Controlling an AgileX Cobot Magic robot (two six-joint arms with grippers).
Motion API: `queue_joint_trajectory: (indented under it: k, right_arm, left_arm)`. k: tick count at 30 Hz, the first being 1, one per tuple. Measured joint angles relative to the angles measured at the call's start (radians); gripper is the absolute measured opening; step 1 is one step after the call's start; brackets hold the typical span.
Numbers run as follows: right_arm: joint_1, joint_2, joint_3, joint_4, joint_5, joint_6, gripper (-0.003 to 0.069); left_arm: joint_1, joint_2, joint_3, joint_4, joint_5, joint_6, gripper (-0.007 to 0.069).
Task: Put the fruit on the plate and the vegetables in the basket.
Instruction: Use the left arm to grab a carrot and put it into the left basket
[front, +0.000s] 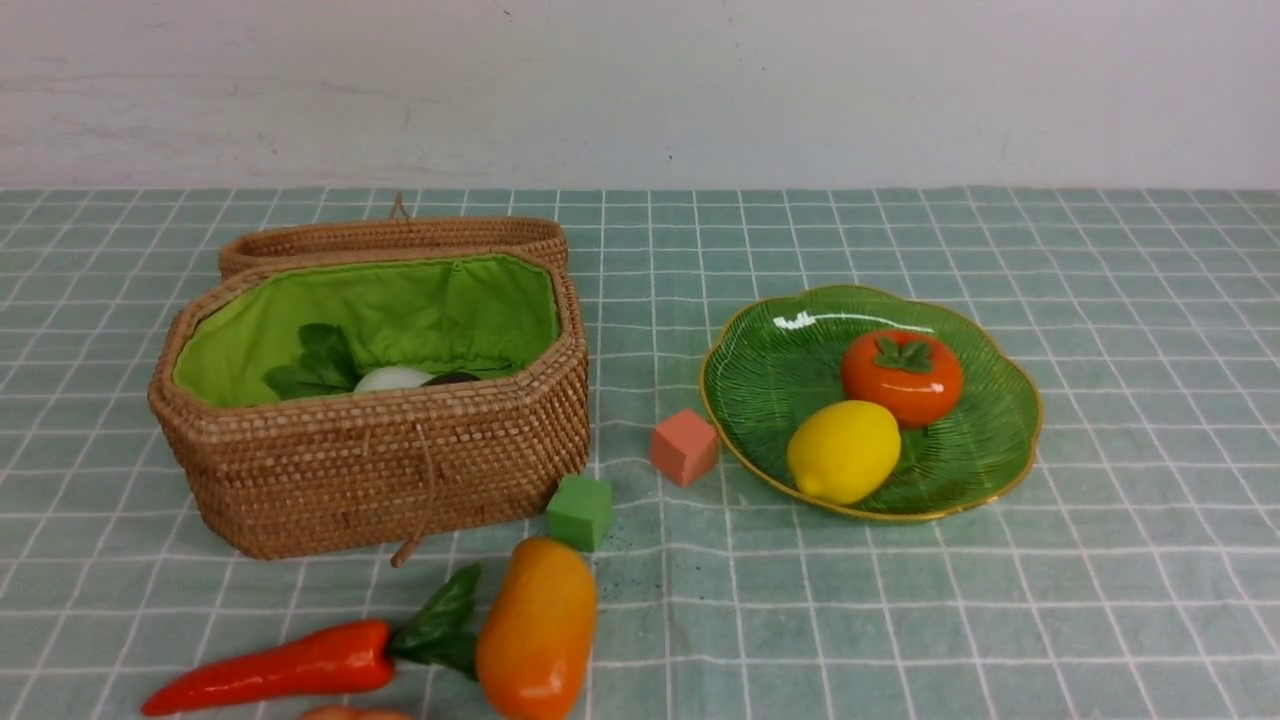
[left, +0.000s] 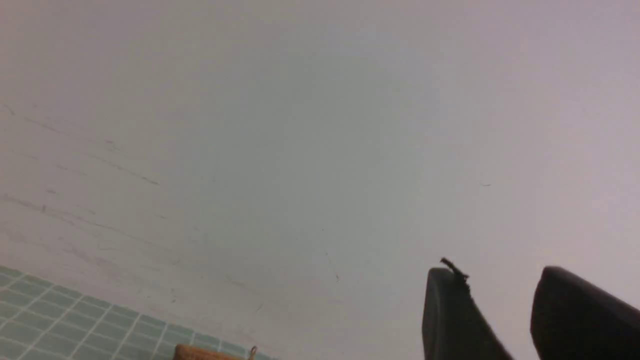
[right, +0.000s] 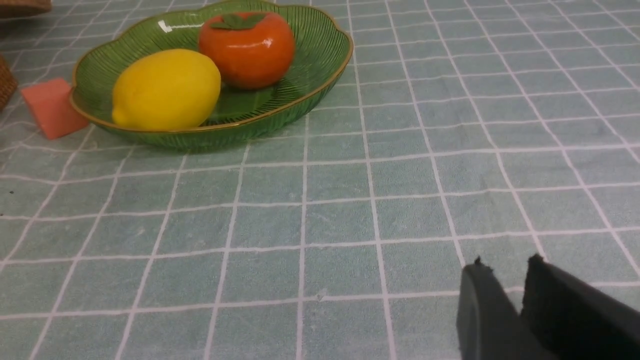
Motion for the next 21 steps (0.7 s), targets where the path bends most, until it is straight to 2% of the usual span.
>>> queue_joint_trajectory:
  k: [2, 3, 7, 14, 21]
  right_arm:
    - [0.000, 0.000, 0.000, 0.000, 0.000, 0.000, 0.0136]
    - [0.000, 0.000, 0.000, 0.000, 0.000, 0.000, 0.0139]
    - [0.000, 0.000, 0.000, 0.000, 0.000, 0.000, 0.0144]
    - [0.000, 0.000, 0.000, 0.000, 0.000, 0.000, 0.0152]
    - [0.000, 0.000, 0.000, 0.000, 0.000, 0.000, 0.0161]
  left_arm:
    - [0.000, 0.062, -0.065, 0.028, 0.110, 0.000, 0.0239]
    - [0.000, 0.135, -0.106, 0.057, 0.232, 0.000, 0.0239]
    - [0.000, 0.253, -0.128, 0.127, 0.399, 0.000, 0.0239]
    - [0.000, 0.477, -0.108, 0.187, 0.459, 0.042, 0.0239]
    - [0.000, 0.709, -0.105, 0.135, 0.493, 0.273, 0.0239]
